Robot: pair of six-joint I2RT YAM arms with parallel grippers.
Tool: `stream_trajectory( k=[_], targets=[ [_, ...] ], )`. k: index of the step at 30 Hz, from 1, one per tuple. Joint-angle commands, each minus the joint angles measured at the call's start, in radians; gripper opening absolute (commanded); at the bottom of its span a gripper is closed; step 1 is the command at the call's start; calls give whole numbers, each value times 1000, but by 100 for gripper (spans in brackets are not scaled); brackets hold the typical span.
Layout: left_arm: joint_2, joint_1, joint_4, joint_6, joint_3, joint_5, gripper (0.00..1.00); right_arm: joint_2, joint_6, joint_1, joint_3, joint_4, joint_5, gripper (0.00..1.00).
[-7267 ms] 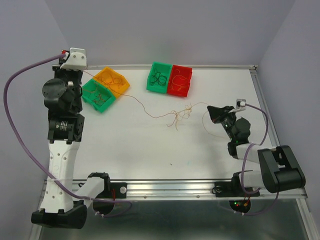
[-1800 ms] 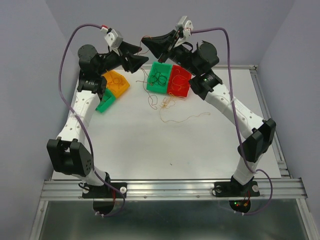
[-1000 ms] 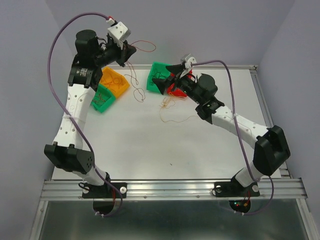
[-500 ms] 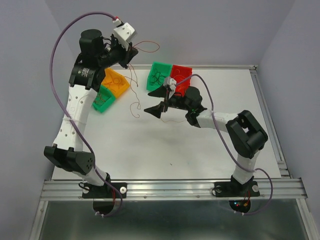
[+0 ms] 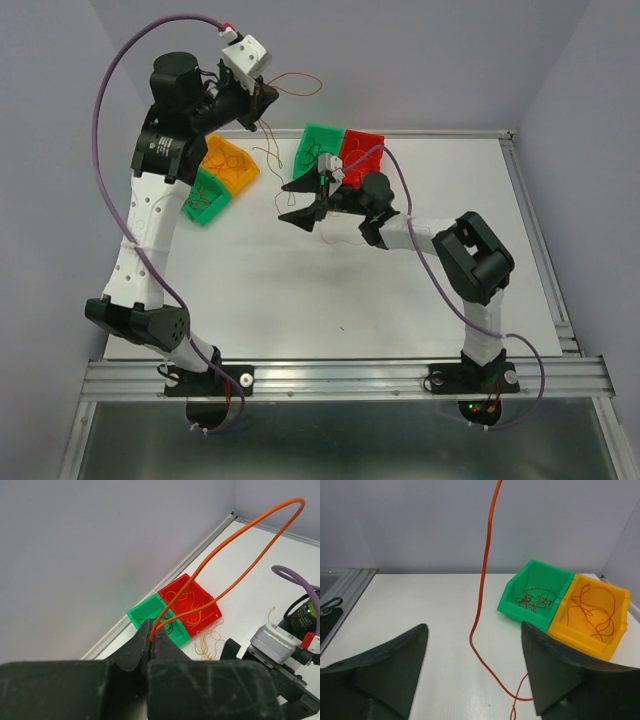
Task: Untangle the cables
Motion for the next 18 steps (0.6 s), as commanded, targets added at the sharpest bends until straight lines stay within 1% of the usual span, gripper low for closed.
stream_trajectory(
  k=[1, 2, 3, 6, 9, 10, 11, 12, 13, 15, 16, 18],
  targets=[
    [-47, -6, 21, -28, 65, 6, 0, 34, 15, 19, 63, 83, -38, 71],
    [-47, -6, 23, -28, 68, 6, 0, 36, 16, 20, 67, 83, -38, 65],
    [-44, -7, 23, -28, 72, -1, 0, 39, 18, 20, 66, 85, -38, 57],
    [-48, -6, 23, -26, 83, -15, 0, 31, 13, 22, 38, 86, -30, 55],
    [-55, -6, 23, -20, 91, -26, 0, 11, 6, 20, 8, 89, -9, 44],
    [-59, -6, 23, -17, 94, -32, 0, 8, 6, 20, 3, 89, 2, 34],
    [-62, -6, 23, -15, 92, -35, 0, 5, 7, 20, -5, 89, 3, 29],
    [-64, -6, 24, -14, 92, -41, 0, -6, 7, 20, -17, 89, 8, 20],
    [-68, -6, 27, -6, 86, -56, 0, -13, 9, 20, -28, 89, 16, 15],
    [-73, -4, 37, 8, 71, -81, 0, -27, 18, 22, -46, 89, 25, 9],
    [-79, -6, 55, 15, 44, -112, 0, -52, 31, 20, -74, 88, 43, 1],
    [-84, -4, 78, 20, 10, -132, 0, -82, 47, 20, -110, 88, 54, 1]
  ],
)
